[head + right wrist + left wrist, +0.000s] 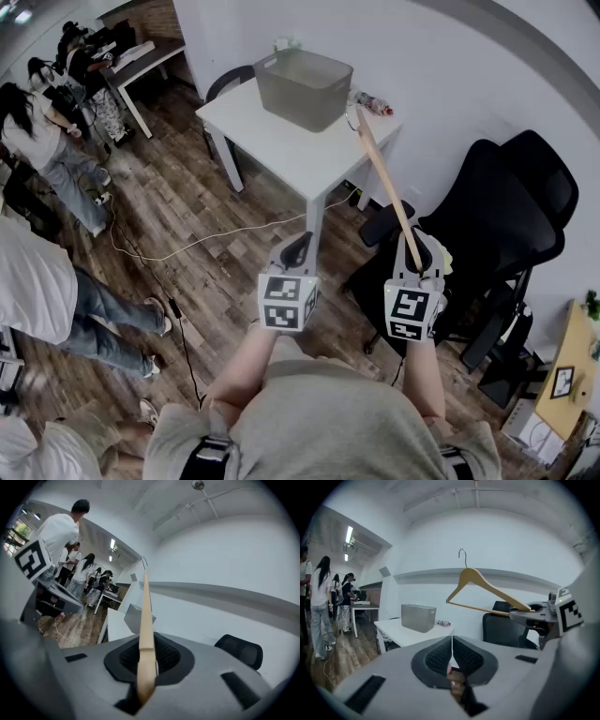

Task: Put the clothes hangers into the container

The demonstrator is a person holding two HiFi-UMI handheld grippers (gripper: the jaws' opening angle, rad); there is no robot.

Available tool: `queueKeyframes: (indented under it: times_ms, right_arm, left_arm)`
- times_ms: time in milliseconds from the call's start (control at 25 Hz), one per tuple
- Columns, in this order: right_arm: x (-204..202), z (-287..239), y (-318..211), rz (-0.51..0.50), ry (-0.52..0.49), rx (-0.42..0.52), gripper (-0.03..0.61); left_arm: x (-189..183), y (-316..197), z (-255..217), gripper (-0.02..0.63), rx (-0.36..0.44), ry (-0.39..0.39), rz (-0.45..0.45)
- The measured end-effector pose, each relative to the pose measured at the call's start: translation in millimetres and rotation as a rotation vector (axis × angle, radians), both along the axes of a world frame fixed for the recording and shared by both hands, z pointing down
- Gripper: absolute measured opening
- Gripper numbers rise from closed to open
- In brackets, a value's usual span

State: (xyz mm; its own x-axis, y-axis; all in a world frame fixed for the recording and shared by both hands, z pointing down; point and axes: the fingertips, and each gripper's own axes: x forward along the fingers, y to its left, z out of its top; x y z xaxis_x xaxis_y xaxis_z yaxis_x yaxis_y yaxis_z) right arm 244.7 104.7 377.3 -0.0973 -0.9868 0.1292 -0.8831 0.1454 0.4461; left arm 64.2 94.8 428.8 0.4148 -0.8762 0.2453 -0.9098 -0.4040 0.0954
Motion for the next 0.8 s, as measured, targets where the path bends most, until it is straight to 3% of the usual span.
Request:
queueKeyframes:
  times_ms: [240, 800]
  right_arm:
    - [21.3, 0.8, 23.8, -0.008, -0.002, 0.019, 0.040]
    - [16.4, 2.1, 46.1, -0.056, 0.015, 0.017, 0.040]
  left_arm:
    - [19.8, 21.1, -7.6, 0.010, 0.020, -0.022, -0.003]
    - [25.1, 42.6, -6.5, 0.011, 0.025, 0.002, -0.029]
